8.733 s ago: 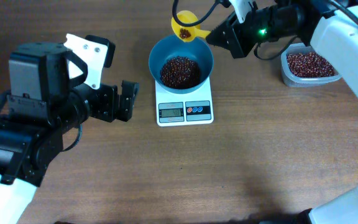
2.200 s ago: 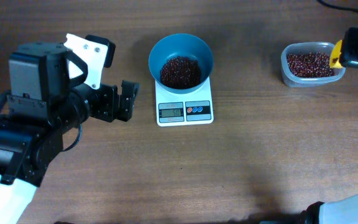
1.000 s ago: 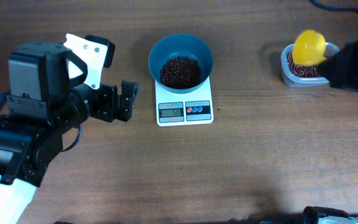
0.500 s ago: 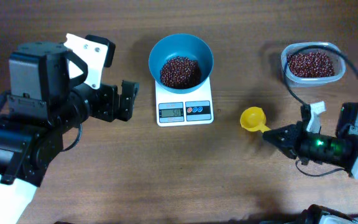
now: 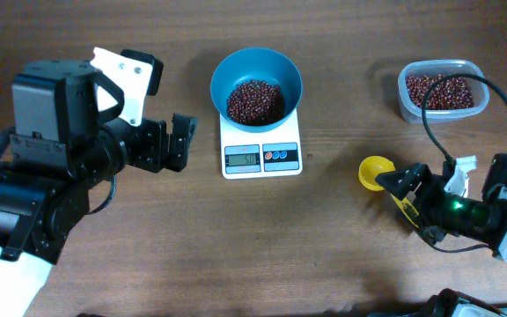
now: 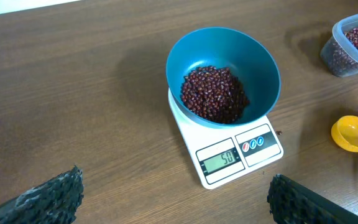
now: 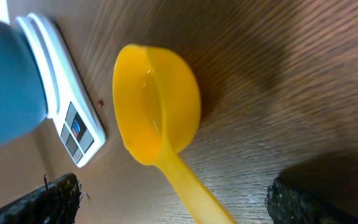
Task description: Scoop item into bowl and weigh 50g on scale
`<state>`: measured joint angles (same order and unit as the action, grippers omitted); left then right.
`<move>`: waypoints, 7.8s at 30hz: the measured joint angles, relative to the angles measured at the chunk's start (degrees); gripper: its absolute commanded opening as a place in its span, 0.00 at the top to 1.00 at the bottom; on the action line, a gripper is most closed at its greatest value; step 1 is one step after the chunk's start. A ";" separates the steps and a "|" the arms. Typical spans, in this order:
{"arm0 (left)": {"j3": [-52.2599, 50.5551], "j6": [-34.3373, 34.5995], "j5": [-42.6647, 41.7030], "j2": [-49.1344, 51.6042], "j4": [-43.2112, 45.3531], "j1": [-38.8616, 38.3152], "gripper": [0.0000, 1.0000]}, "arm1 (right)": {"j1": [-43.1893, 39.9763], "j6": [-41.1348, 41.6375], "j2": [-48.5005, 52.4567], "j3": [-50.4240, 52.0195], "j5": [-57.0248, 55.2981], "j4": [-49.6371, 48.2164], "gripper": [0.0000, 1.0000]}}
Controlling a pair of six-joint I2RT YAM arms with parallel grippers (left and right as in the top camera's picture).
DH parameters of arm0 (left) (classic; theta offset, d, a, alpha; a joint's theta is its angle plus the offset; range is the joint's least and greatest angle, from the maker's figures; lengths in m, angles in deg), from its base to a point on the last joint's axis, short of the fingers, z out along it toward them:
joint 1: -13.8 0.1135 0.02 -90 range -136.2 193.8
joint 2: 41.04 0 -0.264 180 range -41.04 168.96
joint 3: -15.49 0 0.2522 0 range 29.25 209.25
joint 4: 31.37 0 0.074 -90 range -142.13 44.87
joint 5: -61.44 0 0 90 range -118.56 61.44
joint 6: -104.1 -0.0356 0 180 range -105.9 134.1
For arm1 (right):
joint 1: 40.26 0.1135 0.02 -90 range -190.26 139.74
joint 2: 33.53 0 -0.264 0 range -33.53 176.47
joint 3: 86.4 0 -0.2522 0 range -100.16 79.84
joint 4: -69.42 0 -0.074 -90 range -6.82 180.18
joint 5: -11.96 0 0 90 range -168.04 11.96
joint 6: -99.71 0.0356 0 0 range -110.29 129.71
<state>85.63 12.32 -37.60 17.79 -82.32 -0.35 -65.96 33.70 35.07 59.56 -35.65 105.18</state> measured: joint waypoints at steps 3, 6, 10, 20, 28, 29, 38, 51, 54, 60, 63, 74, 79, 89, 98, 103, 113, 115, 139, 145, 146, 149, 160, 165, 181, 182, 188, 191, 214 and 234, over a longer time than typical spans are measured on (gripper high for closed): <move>0.00 0.00 -0.02 0.00 -0.02 0.00 0.01 | 0.00 1.60 -0.09 -2.21 -4.55 1.53 0.01; 0.00 0.00 -0.02 0.00 -0.07 0.00 0.01 | -0.07 1.81 0.09 -7.69 -14.99 15.72 0.01; 0.00 0.00 0.00 0.00 -0.07 0.00 0.01 | -0.07 1.77 0.39 -21.86 -32.33 29.68 0.01; 0.00 0.00 -0.02 0.00 -0.04 -0.02 0.01 | 2.56 -13.31 -7.34 -57.92 -13.77 26.49 0.01; 0.00 0.00 -0.02 0.00 -0.02 0.00 0.01 | 2.56 -30.73 -31.06 -59.06 -16.06 51.32 0.01; 0.00 0.00 -0.02 0.00 0.00 0.00 0.01 | 2.56 -37.05 -31.04 -59.01 -14.97 52.26 0.01; -0.02 0.00 -0.02 0.00 -0.07 0.00 0.01 | 2.56 -37.33 -31.65 -59.21 -11.85 68.91 0.01; -0.02 0.00 -0.02 0.00 -0.02 -0.02 0.01 | 30.93 -31.76 -32.06 -58.90 -27.04 74.97 0.01; -0.02 0.00 -0.02 0.00 -0.02 0.00 0.01 | 33.38 -28.59 -32.06 -58.90 -30.62 74.97 0.01; -0.02 0.00 -0.04 0.00 -0.07 -0.02 0.01 | 42.10 -28.11 -46.23 -58.58 -31.85 74.88 0.01; -0.02 0.00 -0.02 0.00 -0.07 -0.02 0.01 | 42.10 -27.78 -48.72 -58.45 -32.06 67.49 0.01; -0.02 0.00 -0.02 0.00 -0.07 -0.02 0.01 | 42.29 -31.36 -48.17 -15.58 -38.60 17.00 0.01; 0.00 0.00 -0.02 0.00 0.00 -0.02 0.01 | 42.29 -29.05 -48.19 -12.87 -50.77 18.43 0.01; 0.00 0.00 -0.02 0.00 -0.02 -0.02 0.01 | 39.21 -28.46 -49.46 -7.96 -51.04 12.39 0.01; 0.00 0.00 -0.02 0.00 -0.04 -0.02 0.01 | 26.73 -32.15 -57.40 16.57 -52.83 -14.53 0.01; 0.00 0.00 -0.02 0.00 -0.04 -0.02 0.01 | 26.47 -33.24 -57.42 19.43 -52.72 -18.60 0.01; 0.00 0.00 -0.02 0.00 -0.04 -0.02 0.01 | 26.40 -34.21 -65.83 19.43 -48.59 -18.14 0.01; 0.00 0.00 -0.04 0.00 -0.04 -0.02 0.01 | 26.40 -32.96 -66.49 19.45 -46.97 -17.94 0.01; 0.00 0.00 -0.02 0.00 -0.04 -0.02 0.01 | 26.40 -26.97 -67.80 19.45 -42.47 -17.57 0.02; 0.00 0.00 -0.02 0.00 -0.04 -0.02 0.01 | 26.40 -26.97 -67.80 19.45 -42.47 -17.57 0.01; 0.00 0.00 -0.02 0.00 -0.04 -0.02 0.01 | 26.40 -26.97 -67.80 19.45 -42.47 -17.57 0.01; 0.00 0.00 -0.02 0.00 -0.04 -0.02 0.01 | 26.40 -26.97 -67.80 19.45 -42.47 -17.57 0.01; -24.06 -0.20 9.66 -28.59 10.91 3.93 0.01 | 26.40 -26.97 -68.00 19.47 -42.29 -17.64 0.01; -43.95 -0.15 9.99 -43.87 25.46 8.28 0.01 | 26.40 -26.97 -67.84 19.50 -42.27 -17.59 0.01; -55.58 2.40 11.04 -58.05 32.65 12.70 0.01 | 26.40 -26.97 -67.91 19.50 -42.27 -17.59 0.01; -55.58 1.49 11.04 -58.05 32.65 12.70 0.01 | 26.40 -26.95 -67.91 19.50 -42.27 -17.59 0.01; -55.58 -0.44 10.95 -58.05 32.50 12.70 0.01 | 26.40 -26.99 -67.91 19.50 -42.27 -17.59 0.01; -55.58 0.42 10.75 -58.03 32.50 12.70 0.01 | 26.40 -26.97 -67.91 19.50 -42.27 -17.59 0.01; -55.67 4.61 9.73 -56.74 32.68 12.70 0.01 | 26.40 -26.97 -67.91 19.50 -42.27 -17.59 0.01; -55.67 4.63 9.92 -57.94 32.65 9.07 0.01 | 26.40 -26.97 -67.91 19.50 -42.27 -17.59 0.01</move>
<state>29.96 16.95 -27.68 -40.15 -49.66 8.72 -39.55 6.73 -32.84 79.06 -77.92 87.58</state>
